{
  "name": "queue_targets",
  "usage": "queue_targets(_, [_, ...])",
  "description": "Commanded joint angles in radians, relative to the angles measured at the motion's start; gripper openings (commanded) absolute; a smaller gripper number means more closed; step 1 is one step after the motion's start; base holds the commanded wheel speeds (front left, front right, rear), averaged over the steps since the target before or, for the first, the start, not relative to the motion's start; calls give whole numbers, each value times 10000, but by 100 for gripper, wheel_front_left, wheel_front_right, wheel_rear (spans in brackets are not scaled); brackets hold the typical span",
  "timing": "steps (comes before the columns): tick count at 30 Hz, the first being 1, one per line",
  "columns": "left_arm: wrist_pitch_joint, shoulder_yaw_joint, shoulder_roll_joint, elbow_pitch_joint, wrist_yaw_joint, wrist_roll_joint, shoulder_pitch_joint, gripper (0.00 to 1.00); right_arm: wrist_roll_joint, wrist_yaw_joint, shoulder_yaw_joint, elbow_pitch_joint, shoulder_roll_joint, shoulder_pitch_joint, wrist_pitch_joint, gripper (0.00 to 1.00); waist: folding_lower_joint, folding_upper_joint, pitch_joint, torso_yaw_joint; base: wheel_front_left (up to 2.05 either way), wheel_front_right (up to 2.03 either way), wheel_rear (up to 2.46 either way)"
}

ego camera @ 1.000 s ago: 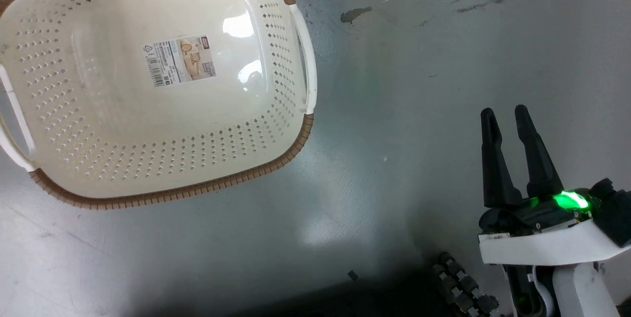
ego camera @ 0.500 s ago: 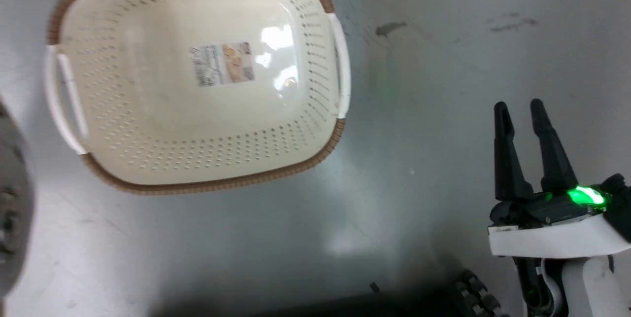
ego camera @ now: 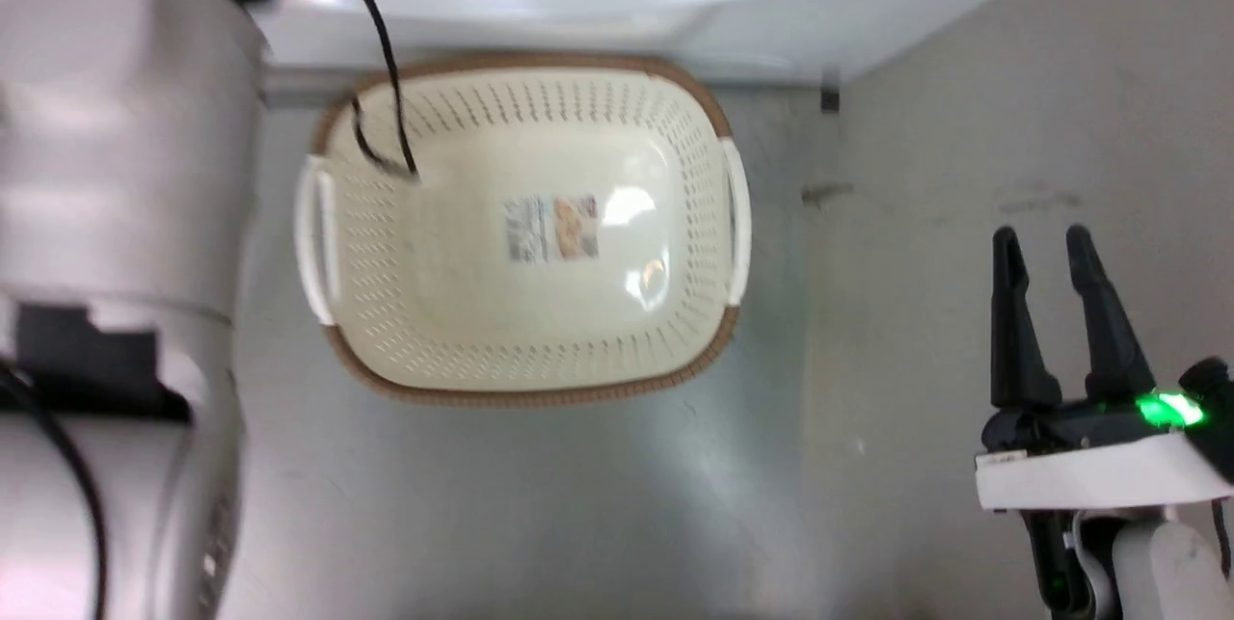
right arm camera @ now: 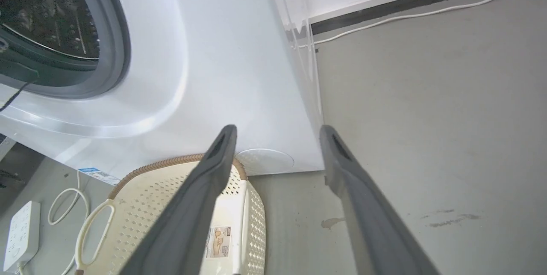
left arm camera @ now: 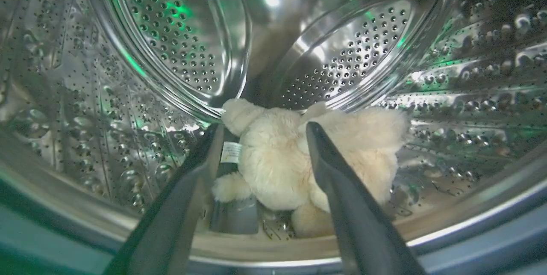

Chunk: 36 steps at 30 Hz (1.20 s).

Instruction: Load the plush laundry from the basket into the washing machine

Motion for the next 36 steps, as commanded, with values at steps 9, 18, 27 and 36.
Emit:
queue_targets(9, [-140,9,-417,-922,-5,-56,2824,100,-404,8,51,514,-6,804,-42,100,1,0,-2758,759,0,0,0])
queue_targets(18, [-143,400,-508,-2578,258,-195,5866,100,-1026,8,236,1011,-6,1464,-42,100,1,0,-4682,618,0,0,0])
queue_targets(27, [-66,227,-422,-3725,604,-22,8405,100,-1398,8,35,1232,-6,2197,-42,100,1,0,-6319,421,0,0,0])
queue_targets(36, [710,110,-383,-4882,614,-373,10540,100,-1459,8,-201,1322,-6,2767,-42,100,1,0,-7211,482,0,0,0])
